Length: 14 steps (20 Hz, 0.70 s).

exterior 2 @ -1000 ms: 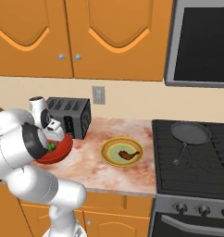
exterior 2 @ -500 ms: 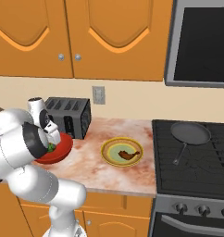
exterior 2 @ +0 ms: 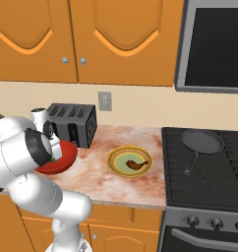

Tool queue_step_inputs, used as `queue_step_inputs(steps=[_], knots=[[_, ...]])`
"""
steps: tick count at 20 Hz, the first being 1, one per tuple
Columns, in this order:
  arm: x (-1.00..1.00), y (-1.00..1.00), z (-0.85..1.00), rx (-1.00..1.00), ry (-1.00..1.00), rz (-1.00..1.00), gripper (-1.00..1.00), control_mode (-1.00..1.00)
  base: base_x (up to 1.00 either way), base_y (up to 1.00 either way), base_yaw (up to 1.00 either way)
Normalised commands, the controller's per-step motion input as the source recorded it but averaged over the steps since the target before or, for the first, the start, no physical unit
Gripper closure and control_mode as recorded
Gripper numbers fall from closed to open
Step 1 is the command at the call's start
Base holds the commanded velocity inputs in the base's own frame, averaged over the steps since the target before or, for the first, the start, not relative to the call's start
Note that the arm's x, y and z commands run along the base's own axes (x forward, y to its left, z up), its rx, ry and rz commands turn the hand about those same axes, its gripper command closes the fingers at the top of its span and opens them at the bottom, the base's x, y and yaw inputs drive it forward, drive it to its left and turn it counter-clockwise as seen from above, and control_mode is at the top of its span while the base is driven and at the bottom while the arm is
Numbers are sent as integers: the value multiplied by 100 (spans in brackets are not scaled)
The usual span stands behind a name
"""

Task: Place the chicken drumstick on the plate and place the avocado on the same plate.

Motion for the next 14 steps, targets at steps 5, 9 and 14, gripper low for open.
queue_step_inputs(steps=[5,9,14], knots=[[2,0,-14,0,0,-15,-100,-100,0,0,0],[0,0,-10,0,-3,-14,100,-100,0,0,0],[-4,0,-9,0,-6,-9,100,-100,0,0,0]])
